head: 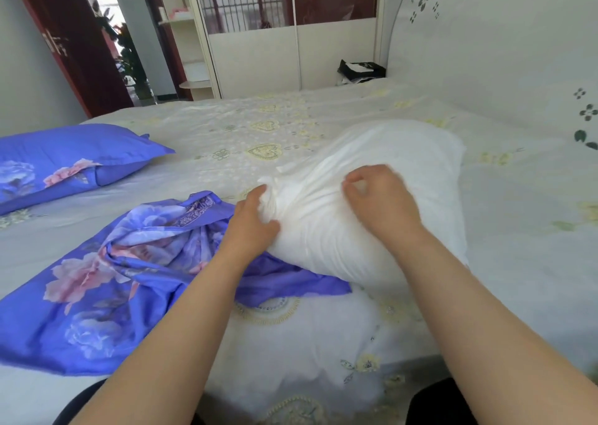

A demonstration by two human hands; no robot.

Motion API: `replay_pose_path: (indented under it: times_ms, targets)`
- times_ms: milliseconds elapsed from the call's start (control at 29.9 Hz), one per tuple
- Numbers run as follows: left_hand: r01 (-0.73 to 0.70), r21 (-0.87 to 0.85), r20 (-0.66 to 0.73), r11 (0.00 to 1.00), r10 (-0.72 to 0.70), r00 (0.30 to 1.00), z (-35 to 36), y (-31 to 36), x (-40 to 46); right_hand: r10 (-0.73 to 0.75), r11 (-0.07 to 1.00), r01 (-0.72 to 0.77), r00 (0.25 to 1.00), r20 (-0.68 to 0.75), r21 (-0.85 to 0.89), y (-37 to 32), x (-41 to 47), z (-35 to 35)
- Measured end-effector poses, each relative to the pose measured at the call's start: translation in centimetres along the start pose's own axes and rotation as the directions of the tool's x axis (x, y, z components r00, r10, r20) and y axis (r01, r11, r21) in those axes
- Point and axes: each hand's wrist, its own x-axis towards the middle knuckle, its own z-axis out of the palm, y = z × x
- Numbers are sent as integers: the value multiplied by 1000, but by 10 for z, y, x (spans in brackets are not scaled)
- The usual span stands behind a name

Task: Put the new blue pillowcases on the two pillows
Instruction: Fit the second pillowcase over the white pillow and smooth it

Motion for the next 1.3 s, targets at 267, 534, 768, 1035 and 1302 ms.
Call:
replay_pose_path:
  times_ms: [267,534,768,1035,1302]
  targets:
    - [126,-105,27,986,-124,992,6,24,14,677,670,-699,714,181,251,101,30,-16]
    - [-15,-370,150,929,76,986,24,45,10,558,599,-526,815,157,604,101,21,-20]
    - [-424,-329,-318,844,324,891,-28,45,16,67,991,-56,994,-87,119,-7,-26,-28]
    - [-298,362,83,883,288,954,-43,-8,33,-188,863,298,939,289,-408,-40,-71,-29]
    - [-558,359,237,748,505,830,-25,32,-60,-178,855,380,853,490,-351,17,-40,30]
